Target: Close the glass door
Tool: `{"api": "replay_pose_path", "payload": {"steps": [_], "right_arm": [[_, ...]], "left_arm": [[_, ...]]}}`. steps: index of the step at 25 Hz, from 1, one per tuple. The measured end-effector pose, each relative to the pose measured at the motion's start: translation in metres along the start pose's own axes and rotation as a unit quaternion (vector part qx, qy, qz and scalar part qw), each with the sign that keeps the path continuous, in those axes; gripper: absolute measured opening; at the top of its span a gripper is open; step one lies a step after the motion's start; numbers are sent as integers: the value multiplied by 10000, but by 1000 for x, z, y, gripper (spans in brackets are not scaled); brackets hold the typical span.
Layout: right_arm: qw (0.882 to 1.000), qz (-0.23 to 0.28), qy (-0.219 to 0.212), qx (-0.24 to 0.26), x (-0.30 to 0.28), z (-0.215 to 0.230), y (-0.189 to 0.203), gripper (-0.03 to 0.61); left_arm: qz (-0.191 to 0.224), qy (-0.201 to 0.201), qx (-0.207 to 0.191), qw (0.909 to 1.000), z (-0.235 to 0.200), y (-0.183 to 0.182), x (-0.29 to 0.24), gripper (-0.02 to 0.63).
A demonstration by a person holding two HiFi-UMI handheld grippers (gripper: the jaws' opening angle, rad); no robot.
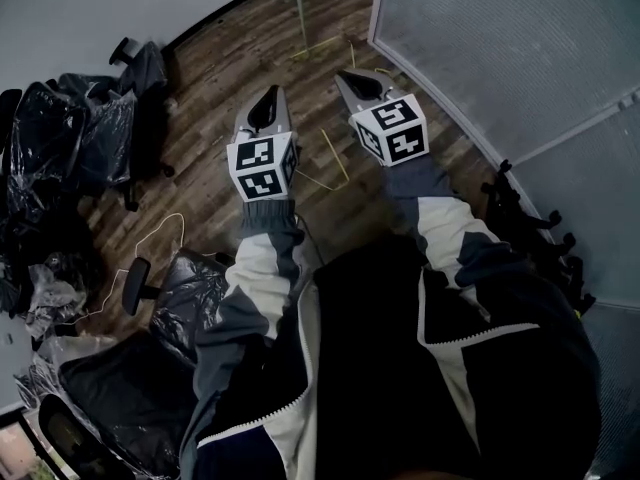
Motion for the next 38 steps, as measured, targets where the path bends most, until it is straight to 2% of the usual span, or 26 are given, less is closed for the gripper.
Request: {"api": "replay_pose_path", "payload": {"steps": [7, 16, 23, 29, 33, 38], "right_arm": [[9998, -98, -153, -1, 10, -11, 3, 5], [9974, -11, -685, -238, -11, -50, 18, 5], [9964, -33, -846, -53, -25, -54, 15, 5], [9946, -15, -1035, -55, -34, -56, 13, 5], [9923, 71, -1218, -214, -39, -72, 14, 5], [9905, 49, -1364, -164, -39, -64, 21, 5]], "left_arm": [[-166, -119, 132, 9997, -1, 9, 19, 2], [-598, -707, 14, 9957, -39, 21, 63, 2], [-431, -1050, 73, 9935, -65, 19, 69, 2], [-404, -1204, 81, 9919, -67, 16, 73, 2], [-525, -1186, -28, 9915, -67, 15, 82, 2], [-507, -1153, 46, 9920, -58, 21, 69, 2]]}}
Point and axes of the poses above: the fingertips, and each gripper's own axes: x backward along the fingers, z to its right, y out of its underside, the point moved 5 cm from there along x, backward along the fingers, and after that the axes turned 8 degrees about z, right-handed, at the moved point
